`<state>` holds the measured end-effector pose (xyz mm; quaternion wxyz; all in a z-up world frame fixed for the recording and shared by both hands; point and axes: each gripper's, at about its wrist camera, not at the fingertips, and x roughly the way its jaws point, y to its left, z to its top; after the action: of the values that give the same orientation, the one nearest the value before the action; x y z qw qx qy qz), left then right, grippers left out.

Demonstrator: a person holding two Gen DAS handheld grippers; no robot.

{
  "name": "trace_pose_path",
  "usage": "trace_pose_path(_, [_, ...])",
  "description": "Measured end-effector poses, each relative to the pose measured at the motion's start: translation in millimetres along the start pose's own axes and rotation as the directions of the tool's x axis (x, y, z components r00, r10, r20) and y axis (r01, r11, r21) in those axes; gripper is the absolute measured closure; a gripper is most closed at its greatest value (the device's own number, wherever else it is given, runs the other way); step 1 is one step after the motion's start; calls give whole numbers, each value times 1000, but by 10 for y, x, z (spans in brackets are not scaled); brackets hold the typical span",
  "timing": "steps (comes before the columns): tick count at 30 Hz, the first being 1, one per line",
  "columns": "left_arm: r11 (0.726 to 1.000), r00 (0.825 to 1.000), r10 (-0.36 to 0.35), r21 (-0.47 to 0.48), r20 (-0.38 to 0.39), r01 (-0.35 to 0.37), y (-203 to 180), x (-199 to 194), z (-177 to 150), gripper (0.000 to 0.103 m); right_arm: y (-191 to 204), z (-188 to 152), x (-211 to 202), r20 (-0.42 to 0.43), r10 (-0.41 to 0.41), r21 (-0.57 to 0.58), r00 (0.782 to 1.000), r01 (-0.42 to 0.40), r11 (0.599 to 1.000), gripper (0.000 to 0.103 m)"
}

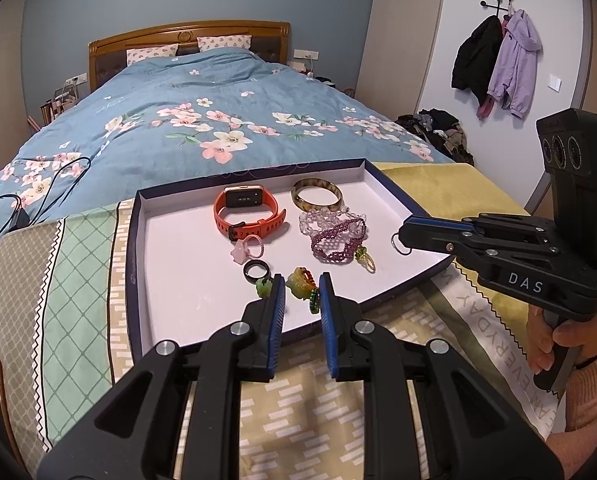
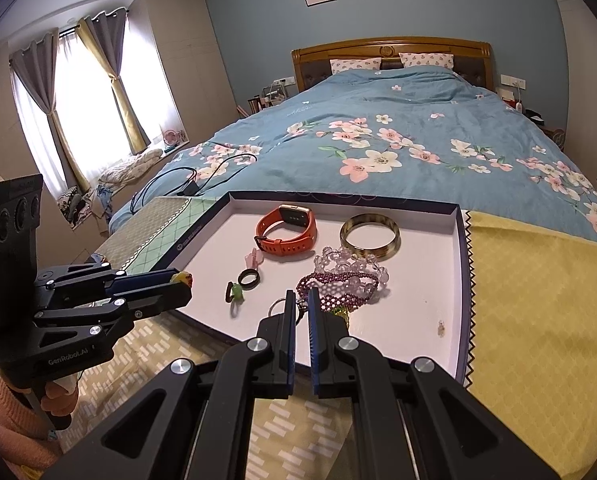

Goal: Organize jewelry
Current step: 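Carry the flower ring and silver ring over the box with both tools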

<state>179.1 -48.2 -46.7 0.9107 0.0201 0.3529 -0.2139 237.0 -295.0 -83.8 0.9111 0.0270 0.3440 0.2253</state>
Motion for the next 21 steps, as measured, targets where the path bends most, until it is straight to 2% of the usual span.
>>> trace_pose_path(21, [1000,999,23,-6,-26,-23,72,207,37,85,-78,19,165,-28,-11,17,1000,12,1000,98])
